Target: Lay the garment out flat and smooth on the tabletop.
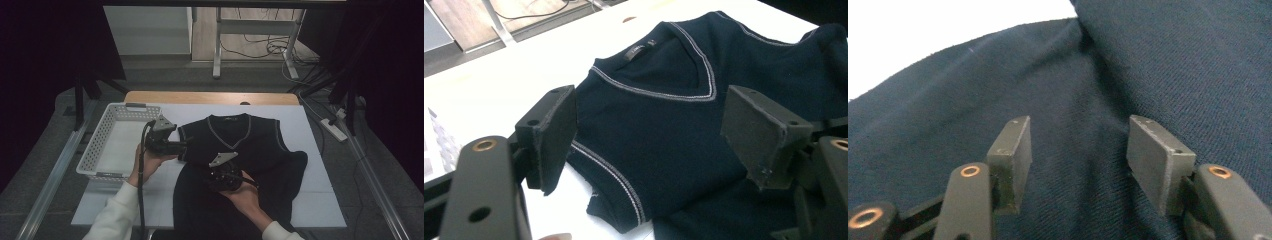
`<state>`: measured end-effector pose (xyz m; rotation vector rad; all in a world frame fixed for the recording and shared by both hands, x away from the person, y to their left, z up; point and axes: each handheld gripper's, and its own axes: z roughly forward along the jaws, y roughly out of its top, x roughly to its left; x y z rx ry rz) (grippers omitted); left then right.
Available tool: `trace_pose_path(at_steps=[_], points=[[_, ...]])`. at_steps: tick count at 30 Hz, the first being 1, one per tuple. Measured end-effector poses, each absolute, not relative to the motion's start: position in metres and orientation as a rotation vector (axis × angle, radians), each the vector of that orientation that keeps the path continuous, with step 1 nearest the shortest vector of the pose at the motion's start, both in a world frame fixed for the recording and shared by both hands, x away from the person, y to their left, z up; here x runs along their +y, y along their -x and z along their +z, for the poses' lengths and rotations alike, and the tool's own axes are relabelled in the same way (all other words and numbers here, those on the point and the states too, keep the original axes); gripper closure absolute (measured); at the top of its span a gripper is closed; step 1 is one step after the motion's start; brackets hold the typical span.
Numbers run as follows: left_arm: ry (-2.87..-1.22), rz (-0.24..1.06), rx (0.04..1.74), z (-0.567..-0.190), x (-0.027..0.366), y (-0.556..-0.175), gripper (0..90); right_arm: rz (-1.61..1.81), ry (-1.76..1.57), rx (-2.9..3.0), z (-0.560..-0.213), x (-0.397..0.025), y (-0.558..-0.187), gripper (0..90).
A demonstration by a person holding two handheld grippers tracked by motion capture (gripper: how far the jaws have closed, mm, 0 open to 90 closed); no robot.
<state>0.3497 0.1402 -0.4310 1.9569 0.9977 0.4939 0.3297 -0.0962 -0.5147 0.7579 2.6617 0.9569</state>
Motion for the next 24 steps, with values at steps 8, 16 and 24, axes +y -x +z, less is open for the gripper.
trace_pose_path(at_steps=[8,16,24], points=[[-1.952,0.495,0.999,-0.431,0.14,-0.35,23.6,0.946,-0.746,2.687,-0.521,-0.097,-0.334,78.2],[-1.967,0.5,0.99,-0.432,0.138,-0.349,23.2,1.035,-0.606,2.73,-0.516,-0.094,-0.315,86.7],[-1.951,0.5,1.003,-0.431,0.142,-0.349,22.7,1.03,-0.513,2.784,-0.513,-0.093,-0.292,85.8]])
